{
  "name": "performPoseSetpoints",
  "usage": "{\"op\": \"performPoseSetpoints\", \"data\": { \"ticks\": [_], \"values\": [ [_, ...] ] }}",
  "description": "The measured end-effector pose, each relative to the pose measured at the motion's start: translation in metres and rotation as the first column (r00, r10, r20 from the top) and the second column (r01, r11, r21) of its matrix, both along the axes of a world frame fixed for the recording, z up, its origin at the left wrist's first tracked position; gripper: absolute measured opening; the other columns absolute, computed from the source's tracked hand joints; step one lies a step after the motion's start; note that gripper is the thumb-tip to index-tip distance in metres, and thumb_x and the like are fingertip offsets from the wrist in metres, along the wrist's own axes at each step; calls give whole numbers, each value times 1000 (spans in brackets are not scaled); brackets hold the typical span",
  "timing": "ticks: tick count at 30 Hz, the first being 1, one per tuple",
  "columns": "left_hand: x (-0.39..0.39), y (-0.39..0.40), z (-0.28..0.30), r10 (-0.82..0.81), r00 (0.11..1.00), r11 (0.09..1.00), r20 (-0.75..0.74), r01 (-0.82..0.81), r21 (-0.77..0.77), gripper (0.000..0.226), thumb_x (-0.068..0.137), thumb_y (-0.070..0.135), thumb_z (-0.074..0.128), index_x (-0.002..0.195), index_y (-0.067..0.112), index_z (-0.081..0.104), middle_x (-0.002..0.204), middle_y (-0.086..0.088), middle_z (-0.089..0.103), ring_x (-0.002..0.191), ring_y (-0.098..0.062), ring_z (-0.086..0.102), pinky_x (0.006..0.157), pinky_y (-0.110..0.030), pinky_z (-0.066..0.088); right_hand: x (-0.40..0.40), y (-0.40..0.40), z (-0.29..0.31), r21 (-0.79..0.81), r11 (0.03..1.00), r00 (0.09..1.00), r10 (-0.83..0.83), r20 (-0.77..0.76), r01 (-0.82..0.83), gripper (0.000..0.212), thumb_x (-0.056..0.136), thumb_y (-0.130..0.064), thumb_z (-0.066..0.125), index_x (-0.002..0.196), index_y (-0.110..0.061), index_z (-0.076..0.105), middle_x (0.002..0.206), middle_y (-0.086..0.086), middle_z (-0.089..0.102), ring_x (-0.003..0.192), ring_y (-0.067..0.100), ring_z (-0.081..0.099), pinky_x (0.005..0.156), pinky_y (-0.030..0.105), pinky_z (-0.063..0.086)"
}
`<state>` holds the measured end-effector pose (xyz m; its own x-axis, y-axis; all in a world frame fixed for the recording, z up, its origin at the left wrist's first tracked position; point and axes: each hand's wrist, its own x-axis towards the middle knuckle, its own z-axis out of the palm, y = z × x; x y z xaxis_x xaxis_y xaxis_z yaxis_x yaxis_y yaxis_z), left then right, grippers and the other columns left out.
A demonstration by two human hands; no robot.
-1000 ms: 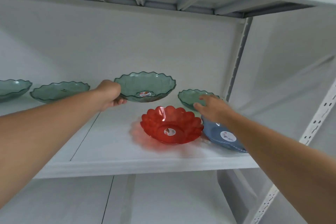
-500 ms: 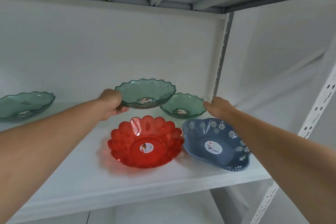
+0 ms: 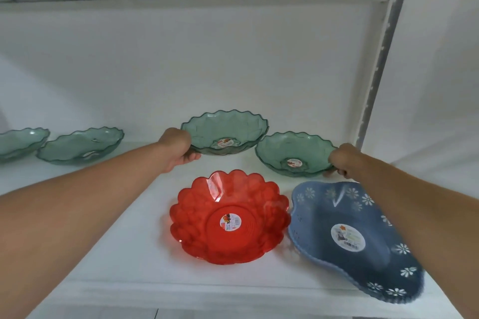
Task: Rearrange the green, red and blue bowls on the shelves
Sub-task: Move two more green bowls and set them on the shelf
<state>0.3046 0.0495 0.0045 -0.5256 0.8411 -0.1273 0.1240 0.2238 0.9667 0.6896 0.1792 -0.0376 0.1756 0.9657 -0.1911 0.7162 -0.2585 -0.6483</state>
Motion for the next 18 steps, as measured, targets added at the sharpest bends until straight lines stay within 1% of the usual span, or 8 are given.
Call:
{"op": "performPoseSetpoints", "data": {
  "ticks": [2, 4, 7, 9, 12, 14, 16, 18],
  "values": [
    [-2, -3, 0, 18, 1000, 1000, 6, -18, 6, 36, 104, 2, 33, 98, 0, 69, 78, -16, 71, 42, -14, 63, 40, -20, 50, -3, -2, 5, -7, 1000, 997, 1, -71, -2, 16, 97, 7, 46, 86, 7, 58, 78, 28, 72, 51, 18, 32, 50, 26, 24],
    [-4, -7, 4, 39, 999, 999, 19, -39, 26, 37, 104, 1, 32, 97, 0, 68, 79, -17, 71, 39, -14, 62, 39, -19, 49, -6, -5, 13, 27, 1000, 989, -6, -150, 10, 23, 100, 4, 40, 94, 8, 61, 82, 31, 74, 48, 19, 34, 49, 24, 25],
    [-8, -19, 10, 67, 997, 995, 29, -69, 65, 36, 103, 1, 32, 95, 1, 67, 77, -17, 70, 40, -15, 62, 39, -18, 49, -14, -14, 23, 119, 993, 969, 11, -246, 19, 27, 99, 5, 39, 100, 9, 66, 87, 33, 74, 48, 20, 41, 45, 24, 30],
    [-11, -29, 13, 87, 996, 992, 33, -89, 89, 35, 104, 3, 33, 93, 3, 67, 76, -15, 69, 45, -16, 62, 38, -18, 49, -24, -21, 28, 163, 986, 955, 33, -295, 17, 29, 97, 5, 39, 101, 8, 67, 83, 30, 73, 49, 21, 45, 44, 25, 33],
    [-24, -44, 16, 129, 990, 984, 52, -135, 117, 34, 104, 3, 34, 92, 4, 66, 78, -15, 69, 51, -19, 62, 38, -18, 48, -43, -30, 36, 181, 983, 927, 67, -369, 1, 31, 98, 3, 39, 100, 7, 70, 78, 26, 71, 49, 21, 53, 39, 24, 40],
    [-38, -56, 20, 169, 984, 977, 60, -175, 126, 33, 103, 3, 33, 93, 3, 64, 78, -15, 69, 44, -17, 63, 36, -18, 47, -57, -39, 42, 203, 979, 912, 92, -399, -10, 30, 98, 2, 41, 100, 5, 71, 82, 26, 75, 56, 26, 62, 41, 26, 47],
    [-56, -69, 23, 193, 980, 972, 43, -197, 130, 33, 102, 2, 32, 94, 2, 64, 77, -16, 69, 36, -13, 61, 35, -17, 46, -72, -49, 46, 225, 974, 906, 106, -409, -13, 28, 98, 1, 43, 97, 4, 71, 89, 29, 77, 63, 30, 66, 45, 30, 51],
    [-78, -86, 26, 207, 978, 968, 21, -208, 138, 31, 102, 1, 34, 93, 2, 64, 74, -17, 68, 33, -13, 59, 34, -17, 45, -89, -62, 49, 241, 970, 907, 110, -407, -10, 26, 97, 1, 44, 95, 4, 70, 88, 29, 77, 61, 30, 66, 46, 30, 52]
  ]
}}
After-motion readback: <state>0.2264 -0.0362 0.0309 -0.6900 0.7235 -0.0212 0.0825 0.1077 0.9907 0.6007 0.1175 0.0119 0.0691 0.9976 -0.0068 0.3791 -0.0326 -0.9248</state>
